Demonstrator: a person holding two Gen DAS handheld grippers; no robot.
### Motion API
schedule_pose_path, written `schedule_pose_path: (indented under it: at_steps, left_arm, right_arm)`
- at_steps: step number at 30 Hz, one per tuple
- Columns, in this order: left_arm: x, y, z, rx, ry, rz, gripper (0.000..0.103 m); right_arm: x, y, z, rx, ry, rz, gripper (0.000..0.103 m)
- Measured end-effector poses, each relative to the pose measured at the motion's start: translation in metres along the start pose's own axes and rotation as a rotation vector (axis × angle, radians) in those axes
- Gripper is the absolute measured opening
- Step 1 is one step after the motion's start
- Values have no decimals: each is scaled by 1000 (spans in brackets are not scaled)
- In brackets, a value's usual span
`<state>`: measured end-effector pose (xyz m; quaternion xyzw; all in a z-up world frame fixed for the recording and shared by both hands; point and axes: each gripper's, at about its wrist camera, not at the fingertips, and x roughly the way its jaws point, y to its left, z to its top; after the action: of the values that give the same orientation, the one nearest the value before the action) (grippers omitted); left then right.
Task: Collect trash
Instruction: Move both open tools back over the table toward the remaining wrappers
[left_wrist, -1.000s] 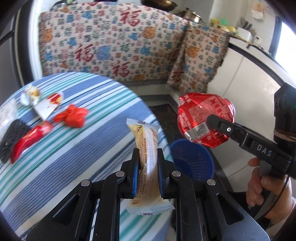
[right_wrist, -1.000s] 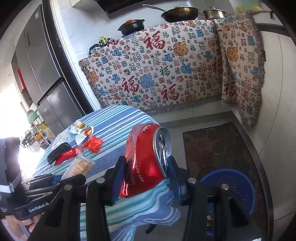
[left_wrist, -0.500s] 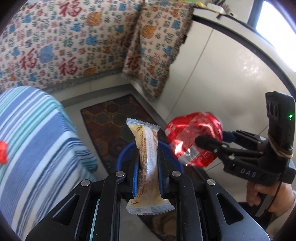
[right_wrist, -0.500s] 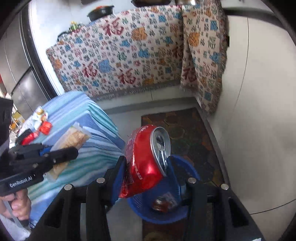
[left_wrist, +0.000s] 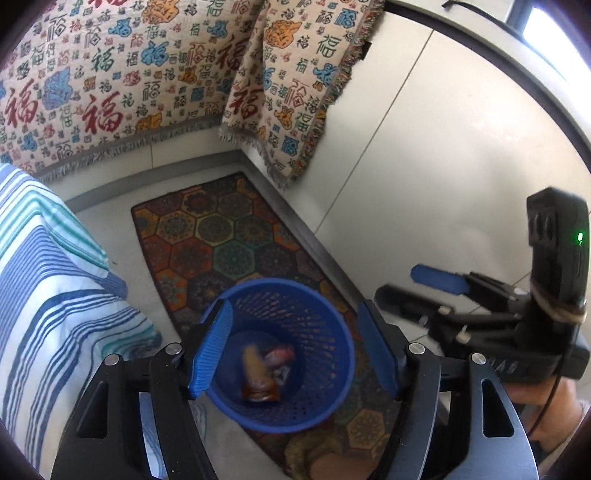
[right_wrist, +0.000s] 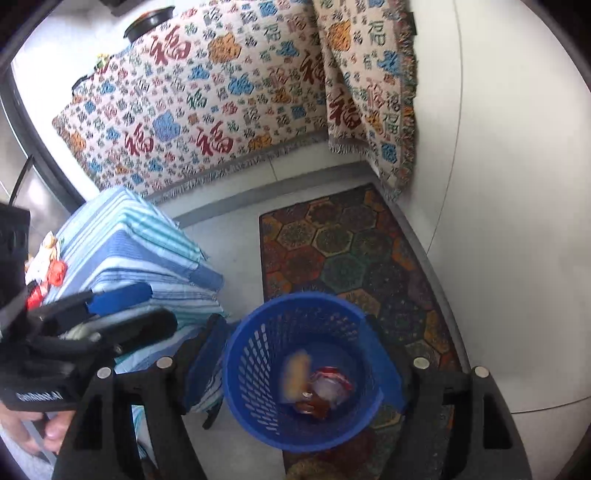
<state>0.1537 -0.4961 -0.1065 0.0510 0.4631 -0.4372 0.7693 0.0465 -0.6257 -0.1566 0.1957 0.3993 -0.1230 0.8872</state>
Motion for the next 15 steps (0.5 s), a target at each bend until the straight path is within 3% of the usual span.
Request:
schedule_pose_path:
  at_steps: [7, 15]
  left_arm:
    - [-40, 9, -22, -20, -14, 50, 76]
    - [-126, 48, -76, -111, -75, 160, 80]
  right_arm:
    - [-15, 25, -1, -55, -53, -17, 77]
    - [-31, 114, -7, -243, -125, 12, 77]
